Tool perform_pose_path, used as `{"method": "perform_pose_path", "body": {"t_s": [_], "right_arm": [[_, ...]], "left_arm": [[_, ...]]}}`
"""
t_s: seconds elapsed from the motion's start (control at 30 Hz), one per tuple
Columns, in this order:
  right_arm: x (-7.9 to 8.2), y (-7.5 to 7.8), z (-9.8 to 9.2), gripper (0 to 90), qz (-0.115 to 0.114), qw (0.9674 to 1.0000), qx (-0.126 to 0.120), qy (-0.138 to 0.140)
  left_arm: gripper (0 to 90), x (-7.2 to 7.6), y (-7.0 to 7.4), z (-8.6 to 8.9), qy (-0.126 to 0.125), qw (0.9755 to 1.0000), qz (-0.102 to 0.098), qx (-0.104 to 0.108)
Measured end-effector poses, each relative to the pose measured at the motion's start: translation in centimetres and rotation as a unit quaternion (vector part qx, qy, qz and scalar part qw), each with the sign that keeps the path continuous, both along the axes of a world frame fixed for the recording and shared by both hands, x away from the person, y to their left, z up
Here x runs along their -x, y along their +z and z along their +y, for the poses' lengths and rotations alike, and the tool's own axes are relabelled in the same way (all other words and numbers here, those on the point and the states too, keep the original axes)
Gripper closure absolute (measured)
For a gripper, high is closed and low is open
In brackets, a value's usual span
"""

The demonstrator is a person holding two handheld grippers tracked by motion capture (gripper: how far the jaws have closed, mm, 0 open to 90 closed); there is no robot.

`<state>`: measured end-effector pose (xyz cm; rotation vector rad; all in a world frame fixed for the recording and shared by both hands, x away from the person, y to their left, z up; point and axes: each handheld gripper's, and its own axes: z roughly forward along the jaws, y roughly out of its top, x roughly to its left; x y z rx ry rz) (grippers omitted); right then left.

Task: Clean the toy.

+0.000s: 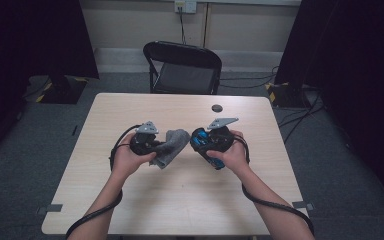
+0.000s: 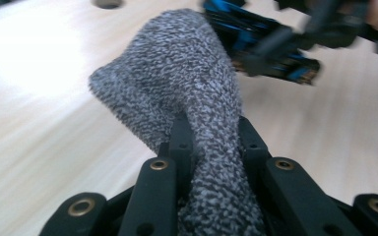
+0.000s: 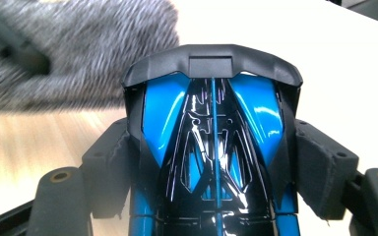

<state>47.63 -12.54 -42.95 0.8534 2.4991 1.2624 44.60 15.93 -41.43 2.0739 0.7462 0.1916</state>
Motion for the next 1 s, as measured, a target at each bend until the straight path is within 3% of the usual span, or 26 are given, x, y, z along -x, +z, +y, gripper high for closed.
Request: {"method": "perform_pose_path", "body": {"t_s": [0.17,0.23,0.3,0.47,0.63,1.0], "right_arm": [[0.9,0.4,0.9,26.0,-0.004,0.9997,-0.003,0.023],[1.4,0.4,1.4,26.0,-0.004,0.9994,-0.004,0.034],[1.7,0.4,1.9,26.0,-0.004,0.999,-0.002,0.044],[1.8,0.3,2.3,26.0,-0.003,0.9989,-0.002,0.047],[1.6,0.3,1.6,26.0,-0.004,0.9994,0.002,0.036],[0.5,0.6,0.1,26.0,-0.004,1.0,0.004,0.006]], "left_arm": [[74.6,-1.2,0.5,0.2,0.04,0.9989,-0.025,0.003],[74.6,-1.7,0.7,-0.1,0.045,0.9986,-0.025,0.012],[74.5,-1.9,0.8,-0.8,0.038,0.9989,-0.028,0.011],[74.3,-1.7,0.5,-2.8,-0.013,0.9994,-0.03,0.008],[74.3,-1.4,0.3,-3.1,-0.023,0.9995,-0.021,0.006],[74.4,0.0,0.1,-3.6,-0.055,0.9982,-0.021,0.005]]}}
